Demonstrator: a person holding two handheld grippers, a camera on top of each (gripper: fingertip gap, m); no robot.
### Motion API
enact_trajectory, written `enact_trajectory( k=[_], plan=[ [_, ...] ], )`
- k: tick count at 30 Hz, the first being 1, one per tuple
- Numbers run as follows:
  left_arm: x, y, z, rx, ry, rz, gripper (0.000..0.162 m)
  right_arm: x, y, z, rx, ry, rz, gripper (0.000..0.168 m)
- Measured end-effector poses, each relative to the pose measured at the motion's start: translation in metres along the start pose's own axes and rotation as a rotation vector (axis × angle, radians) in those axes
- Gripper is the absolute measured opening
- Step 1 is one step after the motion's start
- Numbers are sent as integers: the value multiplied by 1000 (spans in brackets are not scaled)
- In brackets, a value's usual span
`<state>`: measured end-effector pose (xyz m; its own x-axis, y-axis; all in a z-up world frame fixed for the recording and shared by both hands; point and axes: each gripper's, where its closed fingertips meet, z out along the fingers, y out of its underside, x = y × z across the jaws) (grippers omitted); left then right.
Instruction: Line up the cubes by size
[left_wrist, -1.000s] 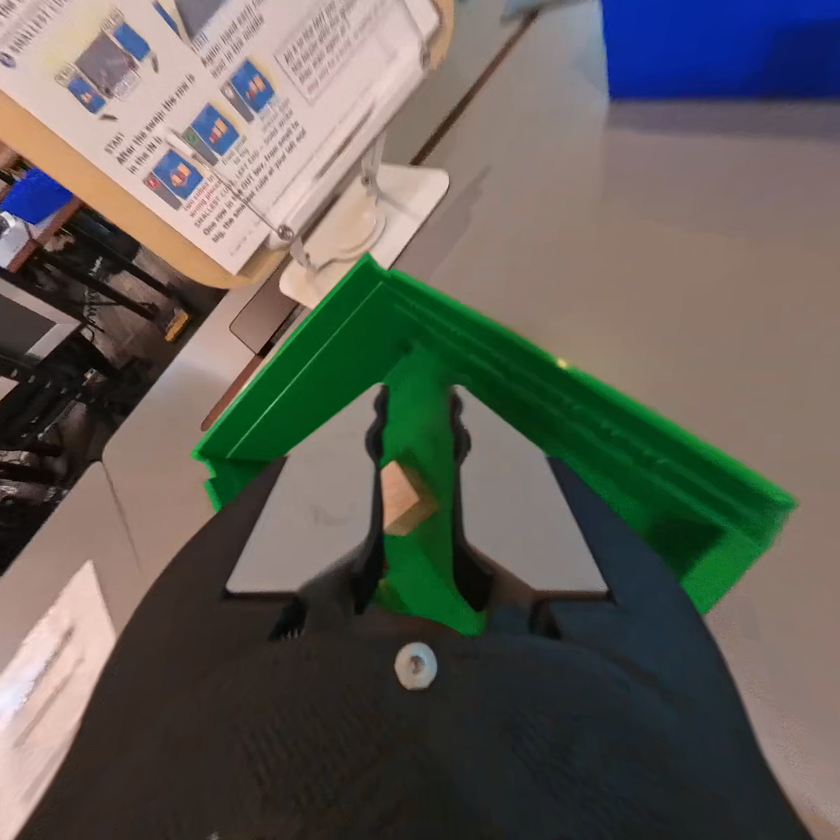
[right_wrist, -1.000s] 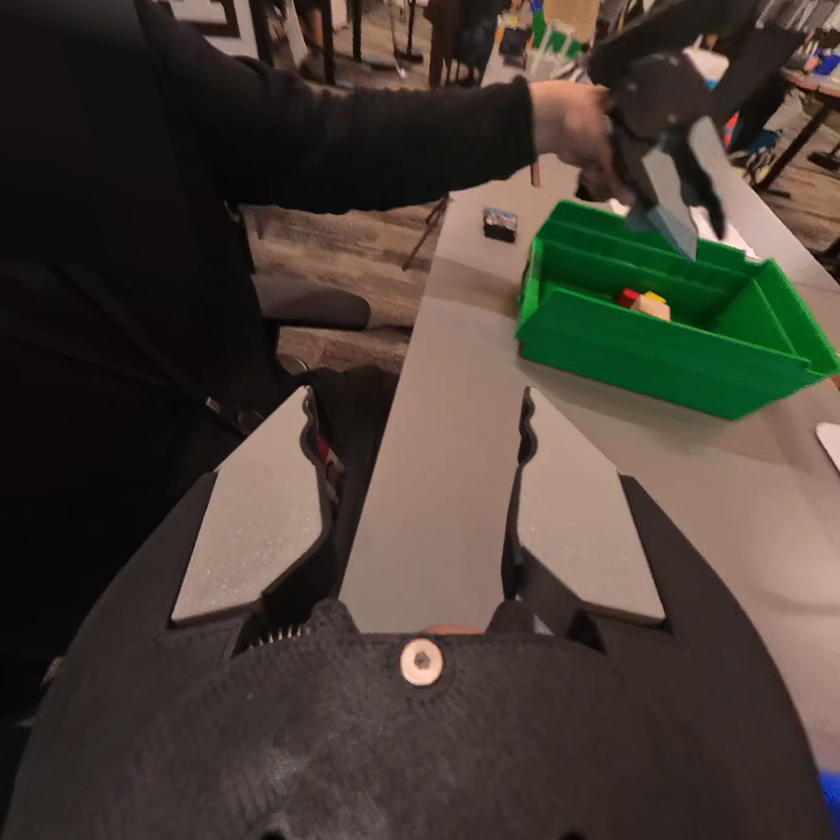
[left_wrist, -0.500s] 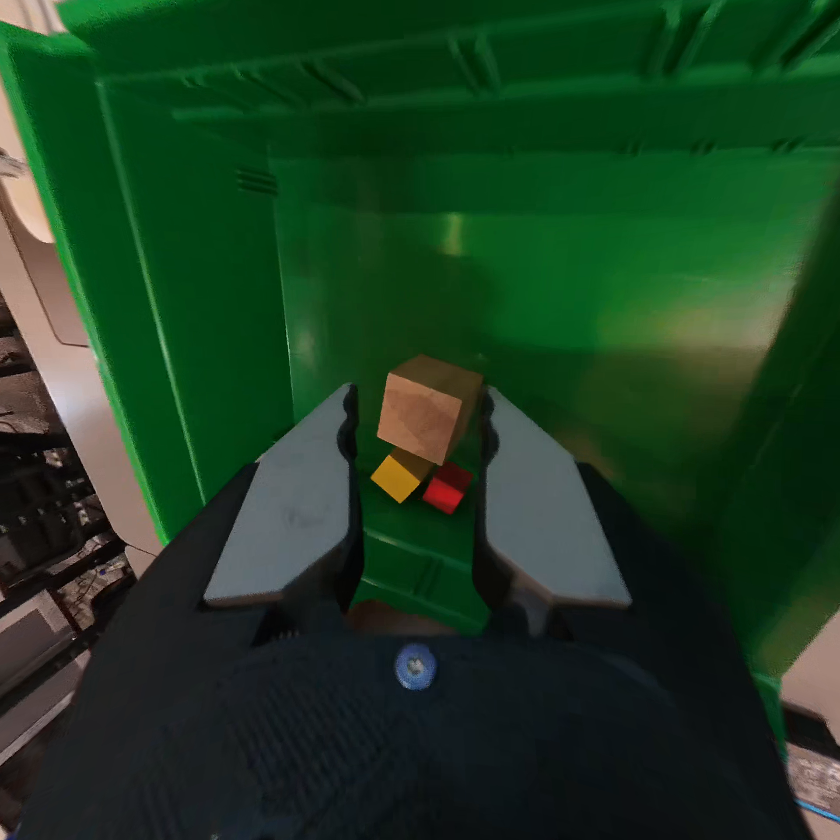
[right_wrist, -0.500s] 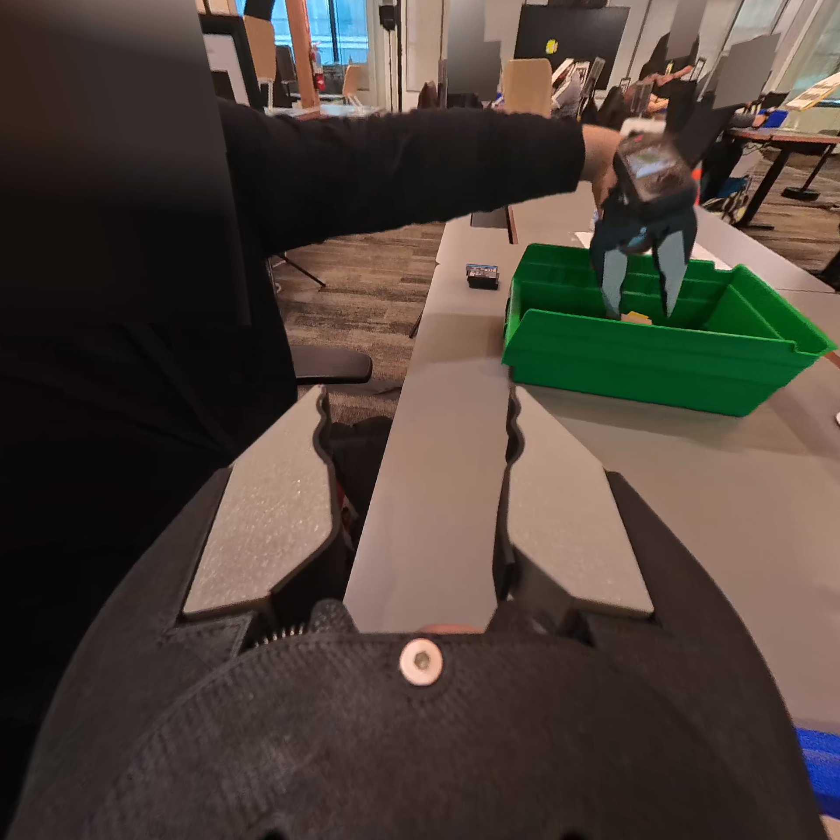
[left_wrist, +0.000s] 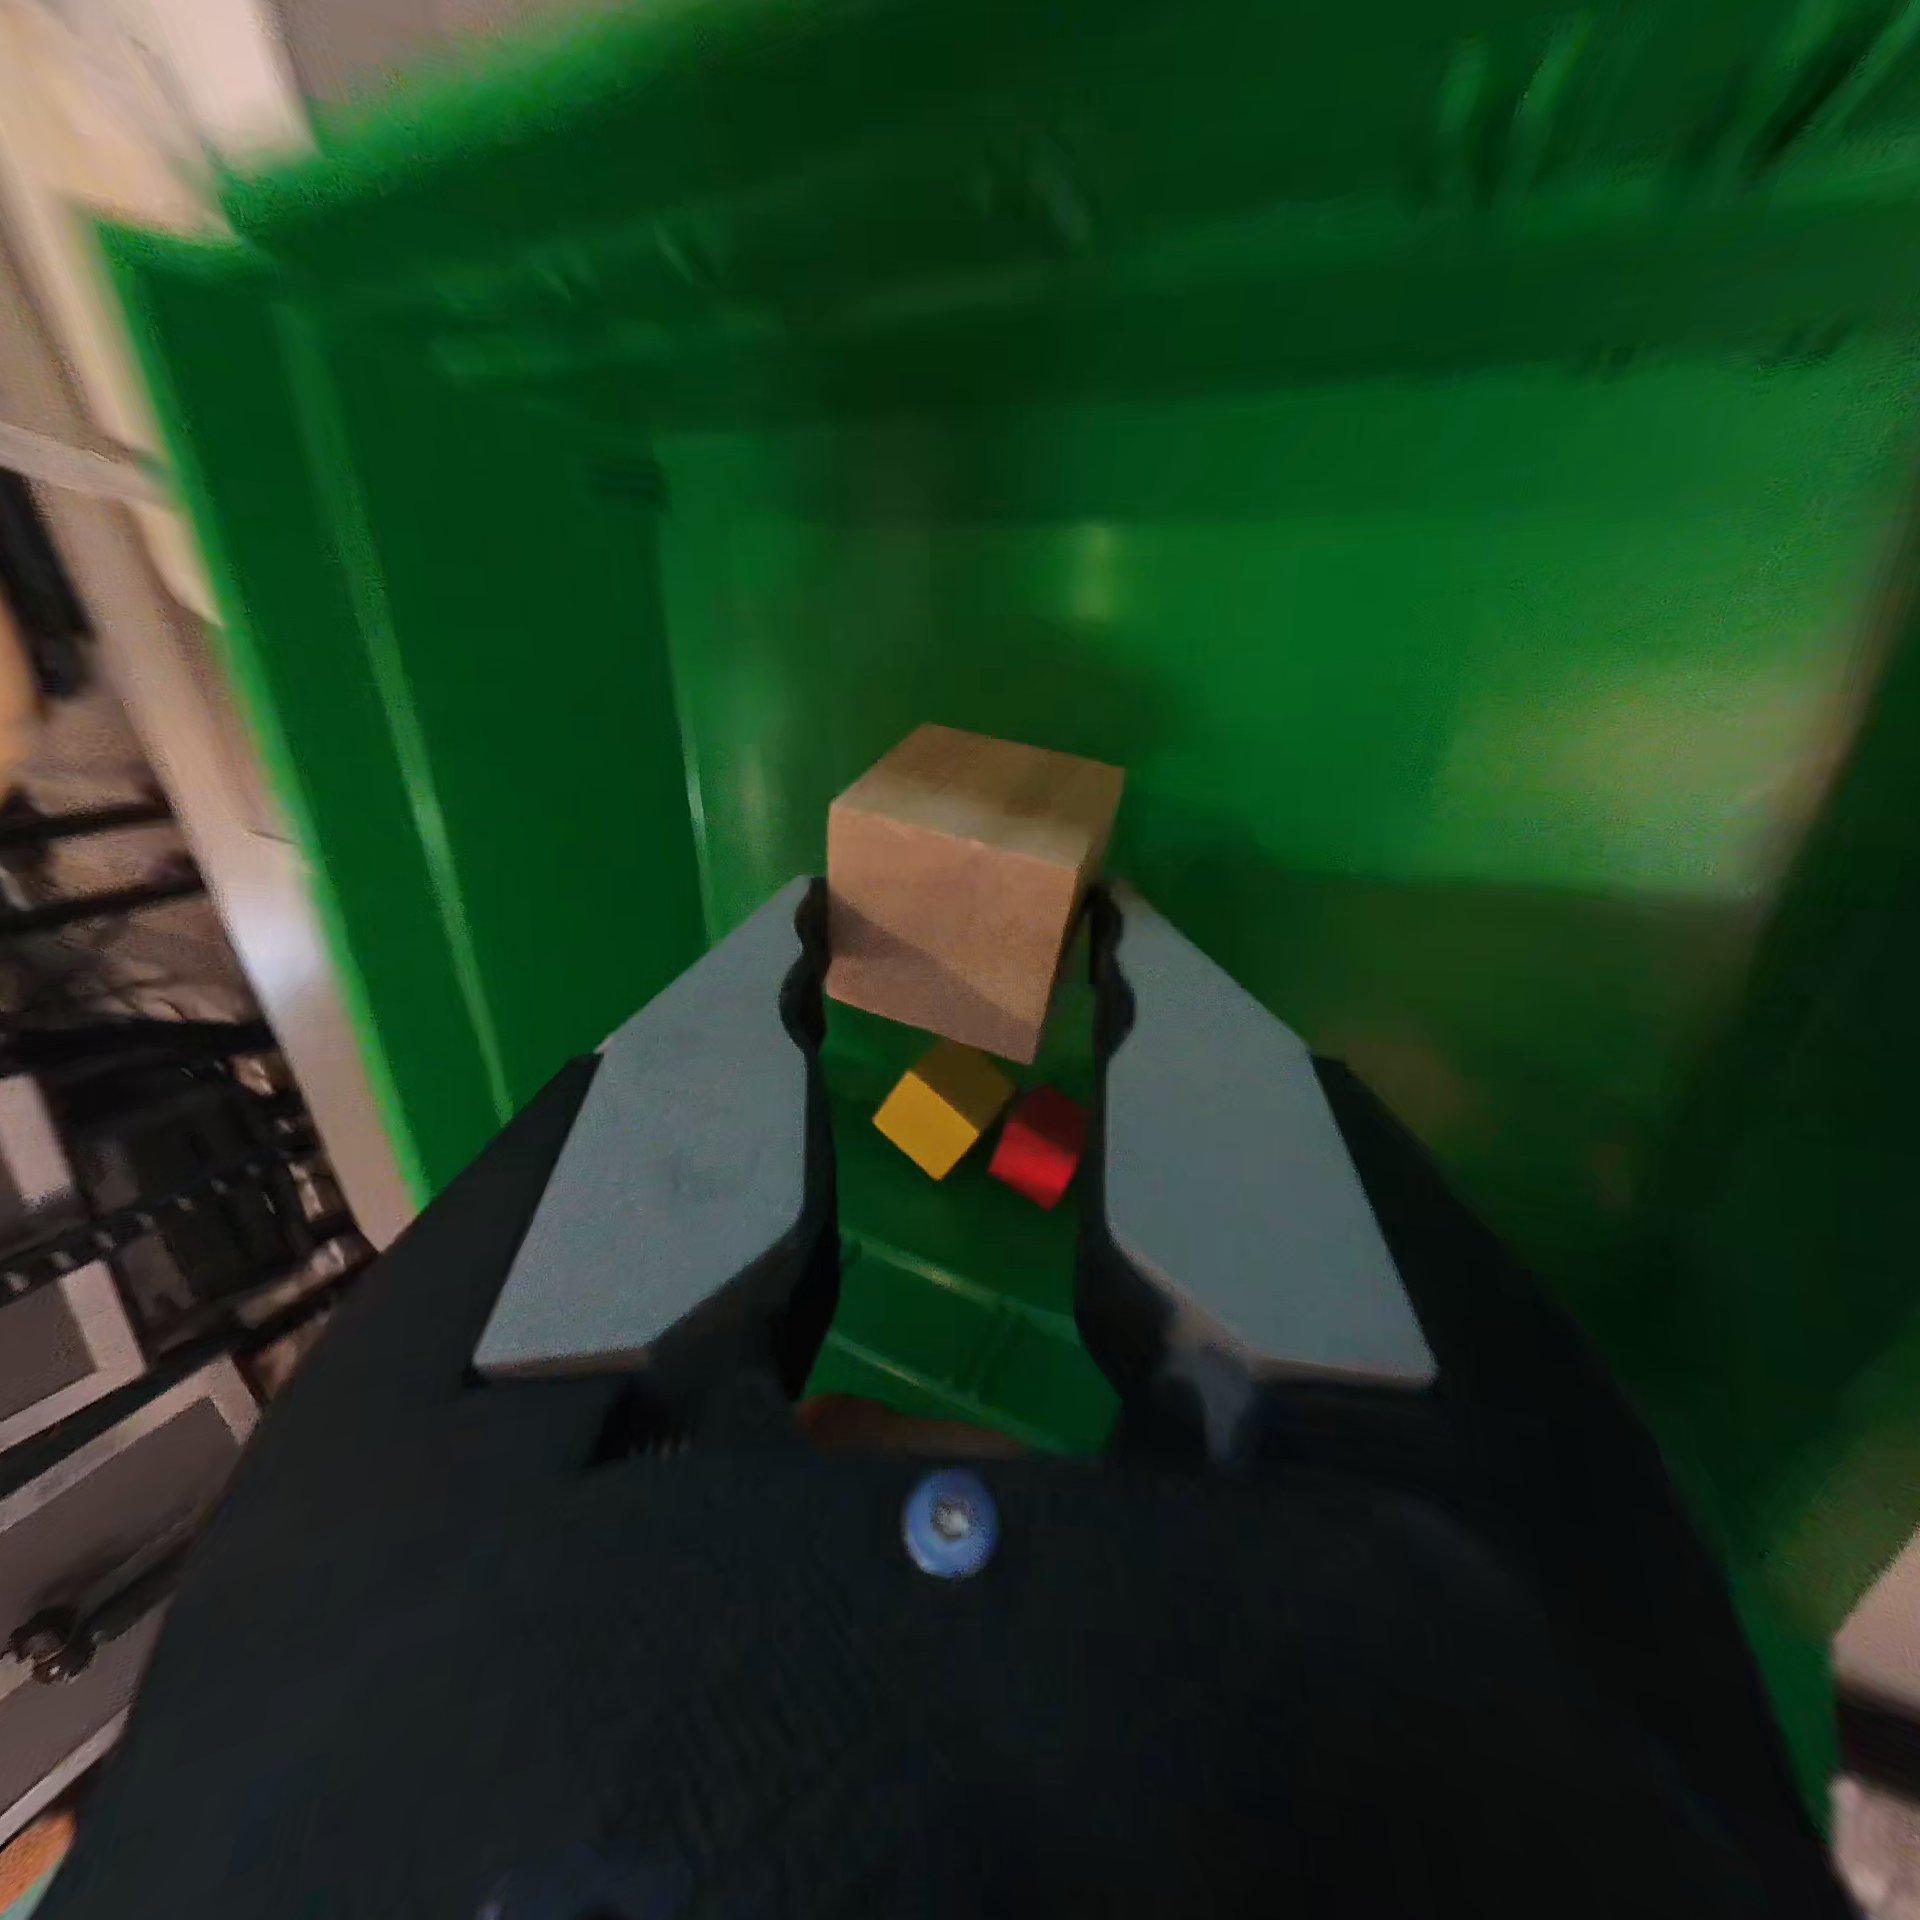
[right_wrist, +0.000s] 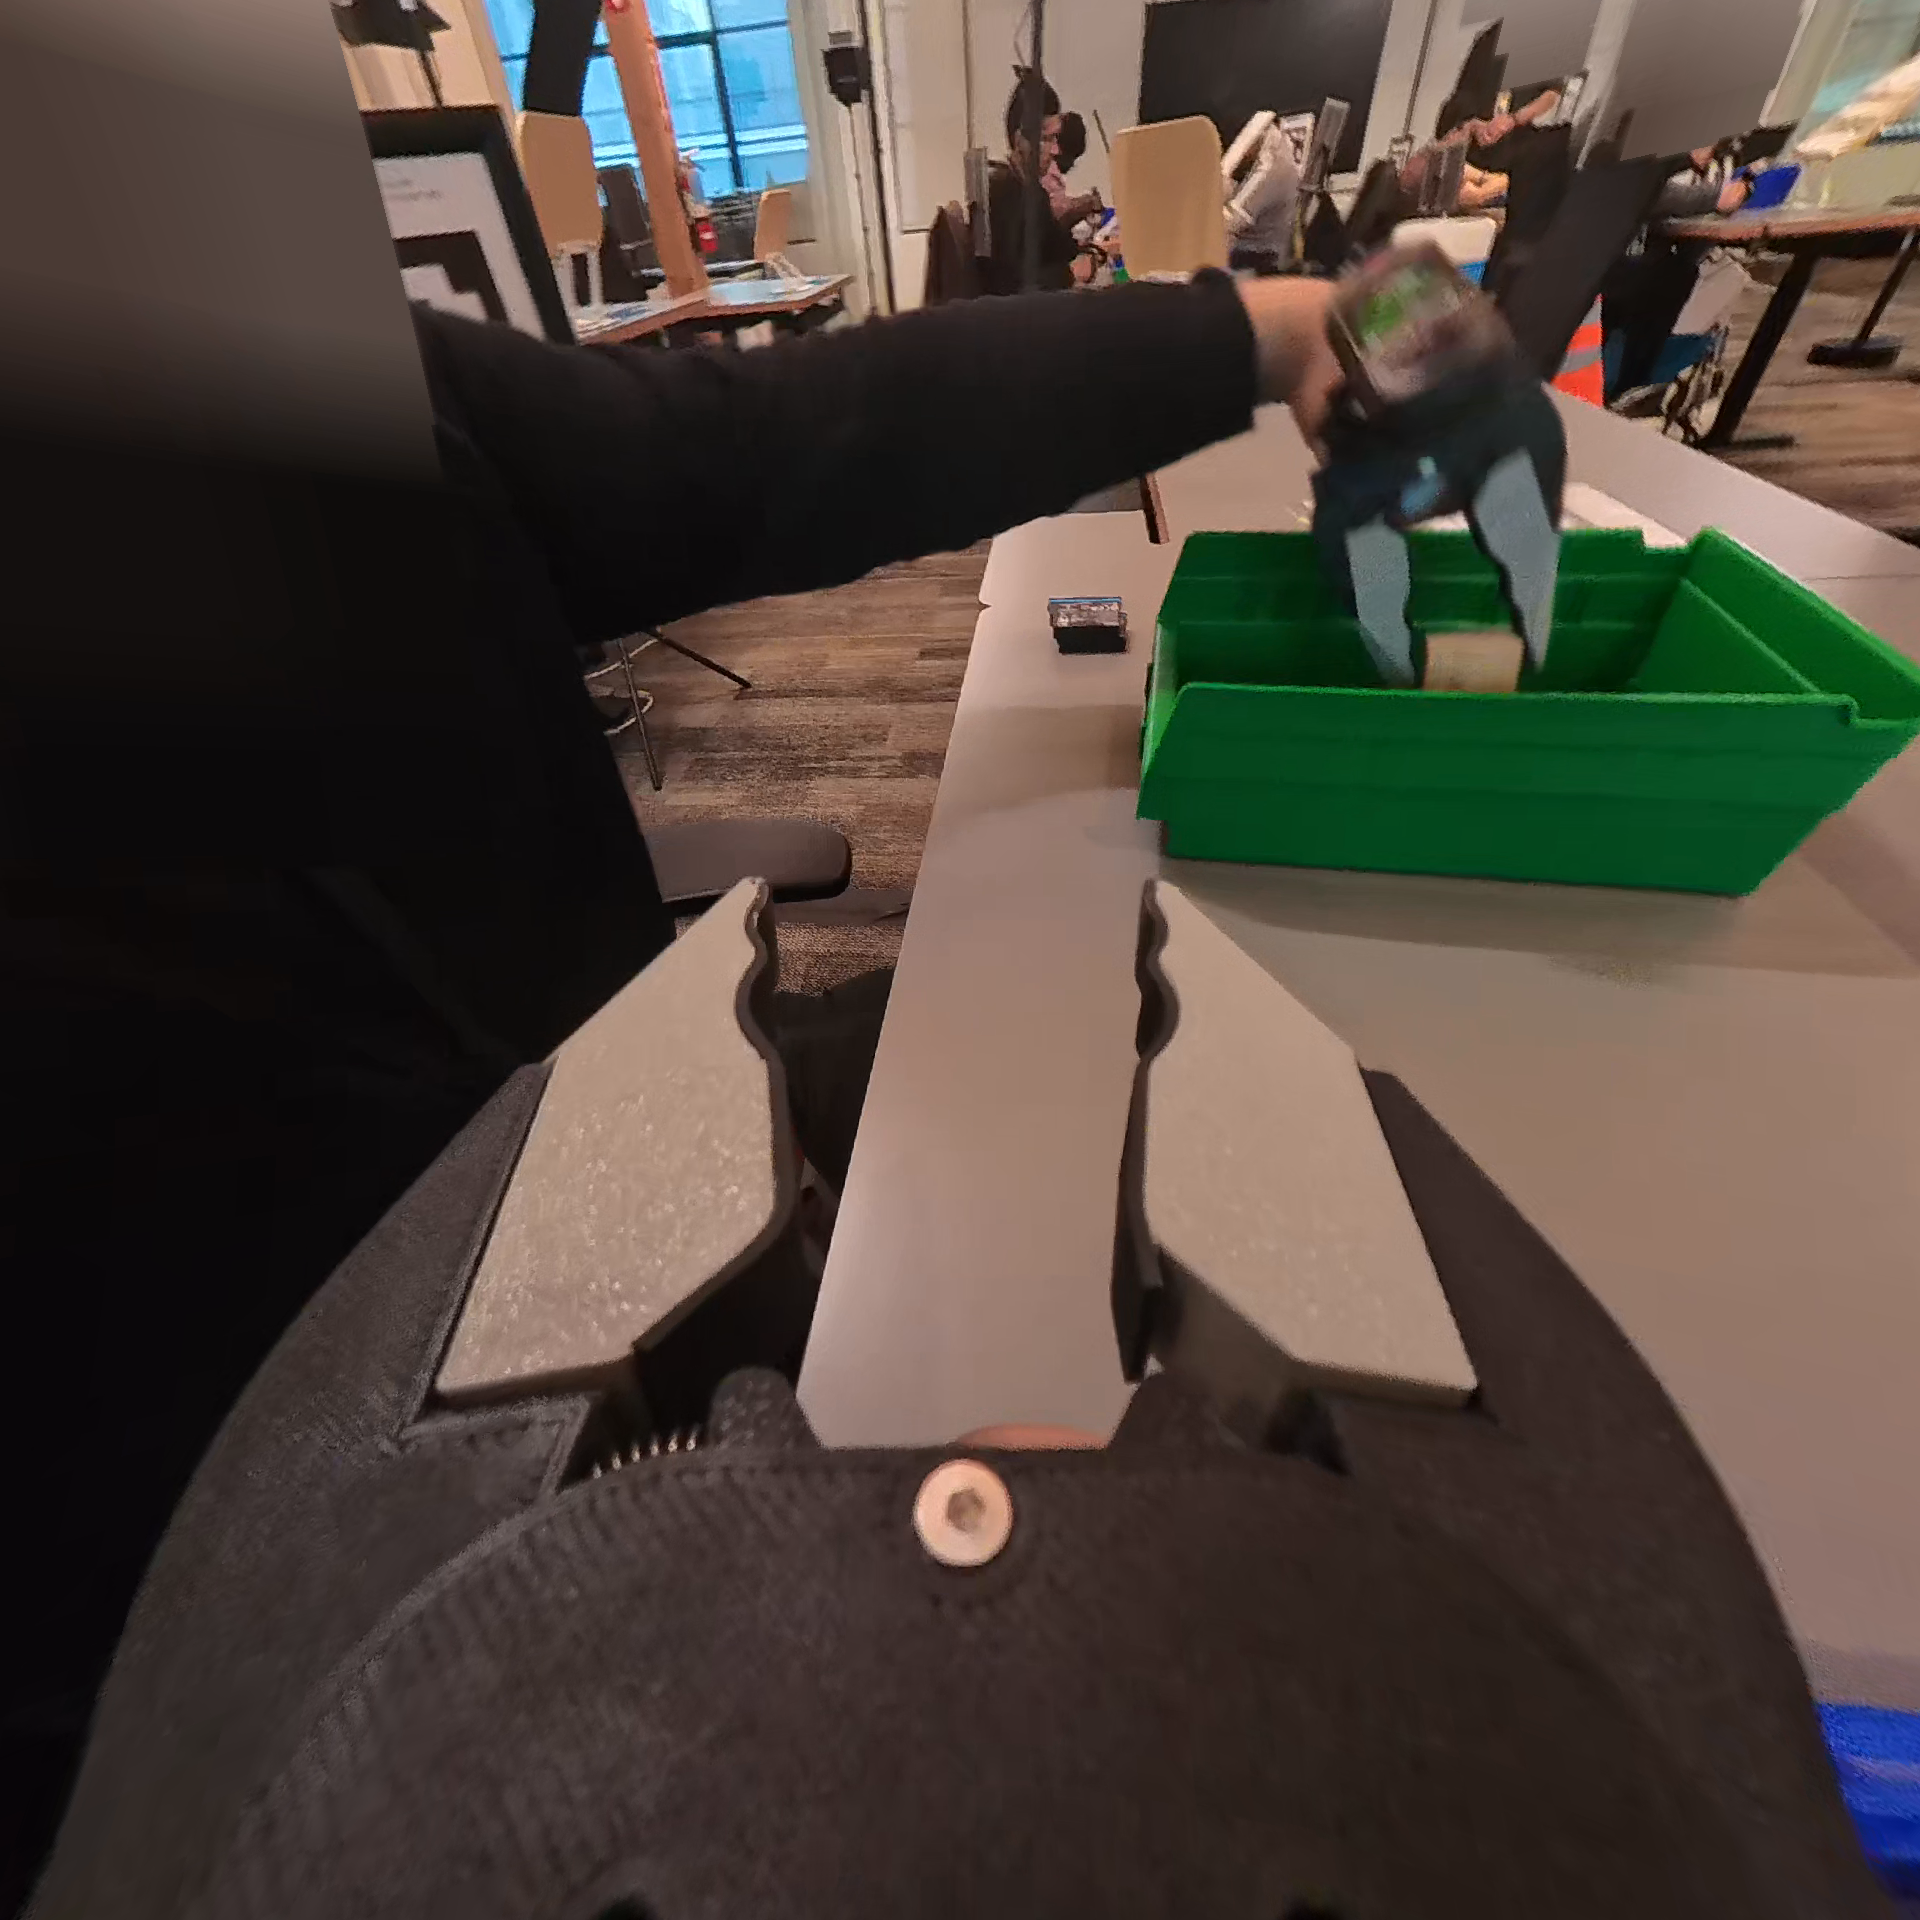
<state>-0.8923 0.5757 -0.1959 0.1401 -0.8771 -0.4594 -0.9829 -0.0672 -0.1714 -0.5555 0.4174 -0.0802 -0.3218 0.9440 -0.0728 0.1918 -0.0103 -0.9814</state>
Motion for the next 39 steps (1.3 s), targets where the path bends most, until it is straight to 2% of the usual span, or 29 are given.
enact_trajectory(
  k=[4,8,11,13,16,21,23,27,33,39],
  plan=[
    [-3,-85,-74,405,-244,-17,49,14,-10,11,38,69,122,67],
    [31,-174,-150,747,-442,50,48,24,-34,27,130,109,210,63],
    [65,-227,-187,895,-570,112,48,23,-48,40,182,114,274,63],
    [85,-252,-200,936,-656,150,48,15,-59,46,240,76,305,63],
    [111,-279,-209,994,-691,190,48,1,-72,48,307,16,319,61],
    [125,-304,-216,1048,-744,200,49,-25,-71,58,301,-125,344,53],
    [125,-307,-212,1050,-742,185,49,-30,-73,59,310,-162,340,41],
    [125,-305,-206,1066,-727,148,48,-26,-67,60,276,-117,299,40],
    [123,-299,-196,1078,-750,56,47,-20,-62,65,299,-186,378,41],
    [121,-301,-181,1005,-753,77,47,-11,-53,77,243,-73,328,43]
  ],
)
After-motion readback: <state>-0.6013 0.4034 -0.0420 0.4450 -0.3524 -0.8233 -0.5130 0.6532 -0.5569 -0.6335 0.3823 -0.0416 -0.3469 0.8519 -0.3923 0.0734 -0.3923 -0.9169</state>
